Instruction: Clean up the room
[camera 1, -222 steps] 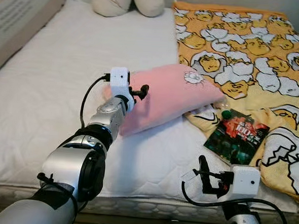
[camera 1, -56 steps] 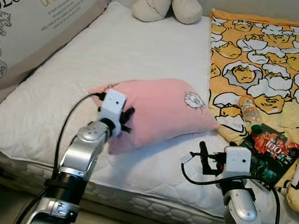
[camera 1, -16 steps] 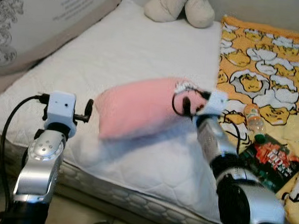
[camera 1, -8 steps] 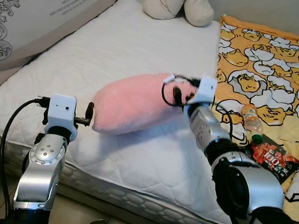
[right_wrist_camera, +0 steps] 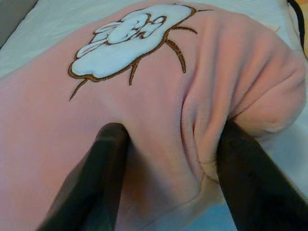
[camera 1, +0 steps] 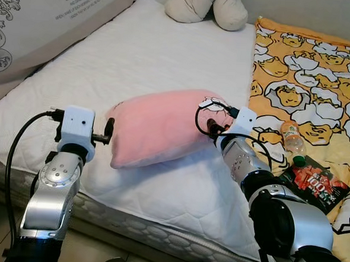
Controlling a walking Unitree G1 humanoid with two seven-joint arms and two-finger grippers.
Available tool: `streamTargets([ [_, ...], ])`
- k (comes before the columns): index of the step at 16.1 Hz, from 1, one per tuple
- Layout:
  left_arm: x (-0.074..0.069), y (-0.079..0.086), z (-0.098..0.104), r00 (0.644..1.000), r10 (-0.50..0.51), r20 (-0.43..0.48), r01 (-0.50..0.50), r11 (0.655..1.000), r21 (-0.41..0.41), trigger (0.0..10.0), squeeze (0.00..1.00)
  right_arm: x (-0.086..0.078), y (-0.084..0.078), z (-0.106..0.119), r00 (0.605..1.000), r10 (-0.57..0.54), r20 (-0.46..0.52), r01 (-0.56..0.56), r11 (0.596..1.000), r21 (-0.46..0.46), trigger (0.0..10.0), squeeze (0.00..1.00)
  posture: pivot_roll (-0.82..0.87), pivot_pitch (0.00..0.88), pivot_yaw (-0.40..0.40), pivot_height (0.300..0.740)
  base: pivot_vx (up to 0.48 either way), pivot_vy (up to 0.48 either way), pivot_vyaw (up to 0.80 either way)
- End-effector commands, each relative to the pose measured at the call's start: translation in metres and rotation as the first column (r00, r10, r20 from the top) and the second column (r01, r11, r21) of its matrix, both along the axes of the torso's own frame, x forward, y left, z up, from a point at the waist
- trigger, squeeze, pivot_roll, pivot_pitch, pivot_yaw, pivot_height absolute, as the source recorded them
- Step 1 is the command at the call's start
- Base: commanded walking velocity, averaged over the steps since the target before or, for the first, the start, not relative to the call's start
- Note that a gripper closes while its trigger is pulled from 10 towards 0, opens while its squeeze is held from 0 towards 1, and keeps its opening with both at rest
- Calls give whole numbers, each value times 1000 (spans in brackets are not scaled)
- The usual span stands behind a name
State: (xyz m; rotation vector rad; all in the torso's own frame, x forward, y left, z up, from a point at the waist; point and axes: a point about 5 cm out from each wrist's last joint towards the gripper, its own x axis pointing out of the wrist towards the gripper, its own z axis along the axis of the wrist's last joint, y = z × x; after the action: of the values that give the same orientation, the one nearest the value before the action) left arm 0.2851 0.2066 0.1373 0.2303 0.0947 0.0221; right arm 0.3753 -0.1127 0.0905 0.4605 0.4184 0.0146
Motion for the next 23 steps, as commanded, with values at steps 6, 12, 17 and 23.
streamTargets([
  [6,4,-4,-7,998,-13,-58,10,999,-50,10000,0,4,-15,7,993,111,30,-103,977,-187,0,0,123,56,-52,731,0,0,0],
  [12,8,-13,-10,997,-38,-69,33,996,-80,10000,0,16,-43,33,973,219,66,-179,907,-380,0,0,106,41,-52,731,0,0,0],
  [17,10,-18,-10,997,-48,-67,41,994,-99,10000,0,38,-58,97,949,213,231,-105,908,-405,0,0,104,25,-52,731,0,0,0],
  [23,12,-27,-7,995,-88,-44,83,990,-116,10000,0,43,-62,121,929,214,302,-40,869,-494,0,0,106,19,-62,731,0,0,0],
])
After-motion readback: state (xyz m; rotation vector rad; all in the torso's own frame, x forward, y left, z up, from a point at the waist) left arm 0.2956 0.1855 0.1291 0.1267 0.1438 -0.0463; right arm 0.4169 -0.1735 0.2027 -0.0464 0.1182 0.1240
